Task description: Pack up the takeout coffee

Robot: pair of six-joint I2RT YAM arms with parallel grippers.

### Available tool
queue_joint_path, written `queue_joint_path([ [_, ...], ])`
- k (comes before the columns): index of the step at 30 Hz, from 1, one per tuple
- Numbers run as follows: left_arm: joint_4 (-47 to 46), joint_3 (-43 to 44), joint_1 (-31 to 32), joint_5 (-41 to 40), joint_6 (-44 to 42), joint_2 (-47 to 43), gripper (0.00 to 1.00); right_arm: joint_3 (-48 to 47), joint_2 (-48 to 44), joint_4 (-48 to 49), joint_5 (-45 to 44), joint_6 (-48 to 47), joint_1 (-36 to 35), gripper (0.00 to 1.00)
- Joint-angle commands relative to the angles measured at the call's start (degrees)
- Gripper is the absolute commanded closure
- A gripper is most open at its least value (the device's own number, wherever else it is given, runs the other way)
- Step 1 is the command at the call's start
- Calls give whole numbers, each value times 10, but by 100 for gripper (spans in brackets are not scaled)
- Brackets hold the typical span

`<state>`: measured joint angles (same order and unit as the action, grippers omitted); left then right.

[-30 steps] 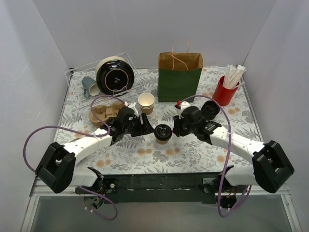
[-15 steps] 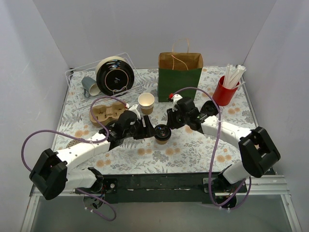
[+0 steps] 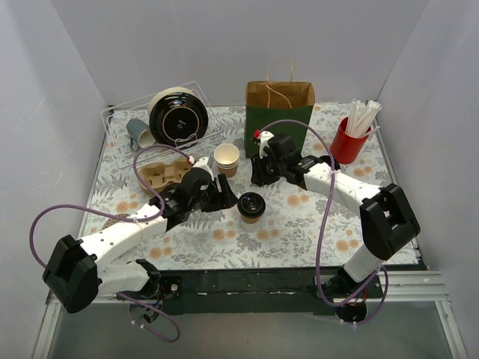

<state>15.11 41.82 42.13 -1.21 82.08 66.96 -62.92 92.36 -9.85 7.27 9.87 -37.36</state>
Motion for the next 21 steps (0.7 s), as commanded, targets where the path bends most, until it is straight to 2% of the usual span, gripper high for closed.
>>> queue_joint_path([
  [1,31,45,1,-34,-38,-10,37,-55,-20,-63,-32,-3,12,57],
  [4,29,62,1,-23,-51,4,37,-43,-52,-82,-10,1,12,57],
  [11,30,73,-1,-18,-54,29,38,14,-146,-76,70,12,5,66],
  [14,25,67,-2,-12,-54,35,38,20,-152,-83,81,17,-6,66],
  [21,-1,52,-2,1,-53,42,38,44,-143,-83,42,42,-23,50],
])
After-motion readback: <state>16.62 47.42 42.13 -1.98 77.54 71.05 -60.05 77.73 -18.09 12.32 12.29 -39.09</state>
